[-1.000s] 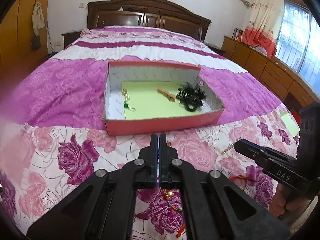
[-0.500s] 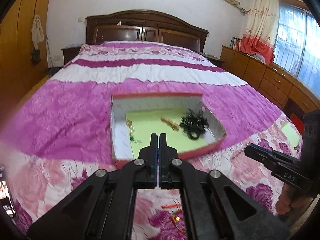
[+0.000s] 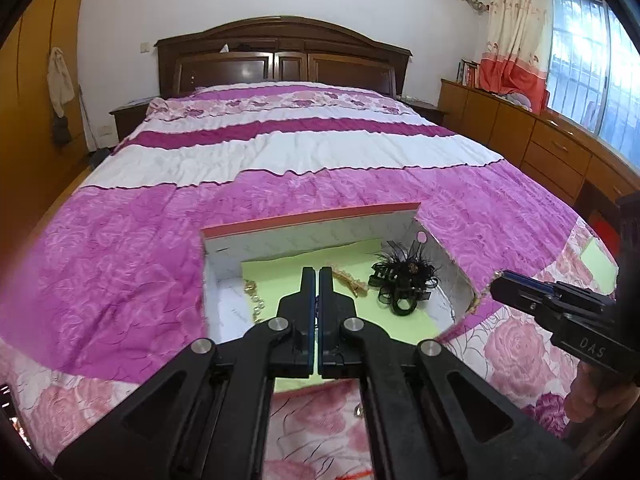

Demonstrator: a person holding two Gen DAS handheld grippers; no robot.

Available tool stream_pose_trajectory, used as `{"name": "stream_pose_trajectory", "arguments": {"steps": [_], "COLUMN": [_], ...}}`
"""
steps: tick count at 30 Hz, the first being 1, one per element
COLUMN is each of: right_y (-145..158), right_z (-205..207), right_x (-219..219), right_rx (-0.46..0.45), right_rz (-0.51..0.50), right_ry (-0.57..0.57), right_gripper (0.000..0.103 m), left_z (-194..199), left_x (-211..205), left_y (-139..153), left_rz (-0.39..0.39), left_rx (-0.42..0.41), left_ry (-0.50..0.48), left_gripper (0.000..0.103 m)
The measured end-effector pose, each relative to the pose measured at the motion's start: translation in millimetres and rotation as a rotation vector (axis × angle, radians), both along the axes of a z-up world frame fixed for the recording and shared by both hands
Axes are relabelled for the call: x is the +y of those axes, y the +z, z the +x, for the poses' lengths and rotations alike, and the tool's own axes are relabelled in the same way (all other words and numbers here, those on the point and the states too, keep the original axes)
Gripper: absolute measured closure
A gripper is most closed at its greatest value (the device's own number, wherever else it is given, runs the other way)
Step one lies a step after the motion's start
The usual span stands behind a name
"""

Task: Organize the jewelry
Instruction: 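Carry the jade bracelet and gold flower earring into the pink box, then open both tools to drop the bracelet and earring onto the green paper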

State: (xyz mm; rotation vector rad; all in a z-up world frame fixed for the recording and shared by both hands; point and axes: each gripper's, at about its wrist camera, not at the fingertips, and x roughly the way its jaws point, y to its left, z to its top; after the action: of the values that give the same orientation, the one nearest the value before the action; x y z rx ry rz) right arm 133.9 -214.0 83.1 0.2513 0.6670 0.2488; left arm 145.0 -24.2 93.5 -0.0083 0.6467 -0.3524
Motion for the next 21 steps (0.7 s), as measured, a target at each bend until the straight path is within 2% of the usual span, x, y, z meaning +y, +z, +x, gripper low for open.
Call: {"name": "stream_pose_trajectory", "arguments": {"steps": [9,21], "right_y": [-28,-66], "right_z": [28,42], "right_x": [-5,-11], "right_rx": [0.053,0.130], "right_rz": [-0.039,-0.068], "right_ry": [-0.025,-0.057], "right_gripper": [0.084,0.083], "left_z": [26,37], "left_x": [-17,-4], "left_y": [-34,-86], "left_rz": [-0.013,0.064], "left_rx": [0.072,0.188], "left_ry": [-0.026,0.042], "left_gripper": [0.103,0.103]}}
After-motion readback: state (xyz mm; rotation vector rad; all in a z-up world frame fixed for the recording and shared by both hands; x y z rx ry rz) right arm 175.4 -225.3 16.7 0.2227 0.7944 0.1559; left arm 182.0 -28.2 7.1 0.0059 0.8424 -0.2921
